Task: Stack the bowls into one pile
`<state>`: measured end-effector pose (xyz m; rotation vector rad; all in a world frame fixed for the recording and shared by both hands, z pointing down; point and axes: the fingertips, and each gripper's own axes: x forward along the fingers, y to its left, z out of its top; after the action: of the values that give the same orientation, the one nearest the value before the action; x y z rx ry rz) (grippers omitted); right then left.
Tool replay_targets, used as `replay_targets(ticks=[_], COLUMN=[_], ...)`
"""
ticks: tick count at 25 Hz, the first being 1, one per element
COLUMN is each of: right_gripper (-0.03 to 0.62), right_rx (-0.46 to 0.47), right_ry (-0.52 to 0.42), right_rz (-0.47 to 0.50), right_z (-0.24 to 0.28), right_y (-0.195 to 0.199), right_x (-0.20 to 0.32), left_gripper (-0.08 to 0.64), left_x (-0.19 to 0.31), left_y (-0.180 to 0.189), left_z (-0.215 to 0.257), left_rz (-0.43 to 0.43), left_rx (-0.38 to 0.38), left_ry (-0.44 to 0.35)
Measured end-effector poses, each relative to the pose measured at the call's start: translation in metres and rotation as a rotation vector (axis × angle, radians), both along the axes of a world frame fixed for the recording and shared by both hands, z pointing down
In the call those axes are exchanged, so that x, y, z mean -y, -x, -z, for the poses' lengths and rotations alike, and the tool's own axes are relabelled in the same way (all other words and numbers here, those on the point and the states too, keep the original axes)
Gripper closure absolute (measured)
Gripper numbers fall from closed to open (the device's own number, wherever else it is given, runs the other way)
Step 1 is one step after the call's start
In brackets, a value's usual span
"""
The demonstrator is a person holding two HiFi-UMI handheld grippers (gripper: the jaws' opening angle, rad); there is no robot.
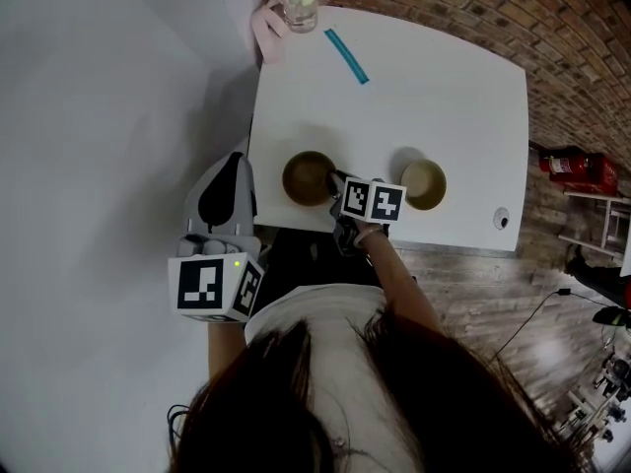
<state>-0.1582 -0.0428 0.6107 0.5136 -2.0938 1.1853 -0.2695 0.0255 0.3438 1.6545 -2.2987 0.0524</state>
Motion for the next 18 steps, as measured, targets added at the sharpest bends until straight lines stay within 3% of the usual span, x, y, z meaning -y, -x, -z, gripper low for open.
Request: replay_targets(ticks=[18], right_gripper=[0.566], right_rx=[0.025], right_ry=[-0.028], right_rz=[-0.099], right_z=[0.016], right_y=[-0.026], right_x=[0.021], left_gripper=[0.560], left_x=[0.031], left_y=[-0.028], left_z=[0.014], left_rz=[-0.129], left_rx=[0.013], left_ry=[-0.048])
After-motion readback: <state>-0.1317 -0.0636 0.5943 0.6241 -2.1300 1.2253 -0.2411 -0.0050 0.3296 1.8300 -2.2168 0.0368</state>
